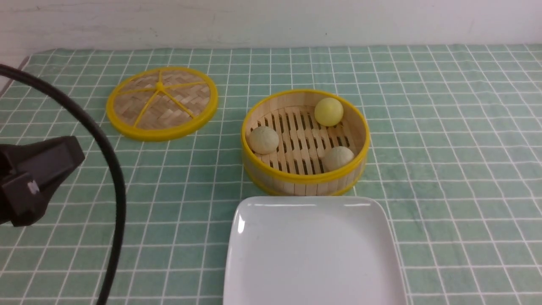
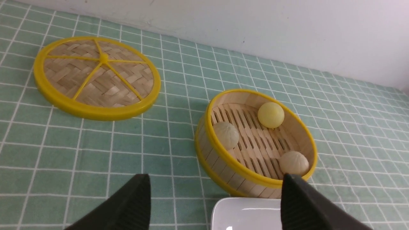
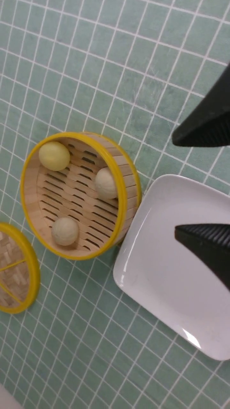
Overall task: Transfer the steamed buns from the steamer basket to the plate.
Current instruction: Use the right arm to grab the steamed stuffed bun that is closest to it
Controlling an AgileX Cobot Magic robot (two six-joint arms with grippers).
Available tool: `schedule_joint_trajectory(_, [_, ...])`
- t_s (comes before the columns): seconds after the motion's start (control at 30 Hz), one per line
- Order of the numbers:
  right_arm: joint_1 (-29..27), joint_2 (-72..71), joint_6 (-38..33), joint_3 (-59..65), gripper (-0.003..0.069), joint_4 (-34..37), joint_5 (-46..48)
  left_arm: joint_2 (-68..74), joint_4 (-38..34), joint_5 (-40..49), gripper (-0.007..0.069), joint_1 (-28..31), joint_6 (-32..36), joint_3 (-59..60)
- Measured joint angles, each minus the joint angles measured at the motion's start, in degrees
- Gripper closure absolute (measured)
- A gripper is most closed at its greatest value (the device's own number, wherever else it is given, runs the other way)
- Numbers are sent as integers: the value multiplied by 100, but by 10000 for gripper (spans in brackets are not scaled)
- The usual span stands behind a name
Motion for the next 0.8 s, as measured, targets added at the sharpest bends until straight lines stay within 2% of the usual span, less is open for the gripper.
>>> schedule_joint_trajectory(0.2, [0,1094,-691,-831,316,152,380,174,-65,133,83,0,154,-17])
schedule_joint_trajectory(0.57, [25,3222,-976,-2305,316,377,854,1351,-889,229,83,0,1270,-617])
schedule_joint_trajectory(0.7, [396,3948,-1273,-3140,316,179,854,2159,-1031,305,83,0,1585,-1015])
schedule_joint_trajectory(0.8, [706,4350,-1232,-3571,316,-95,854,2536,-1095,304,83,0,1660,-1151])
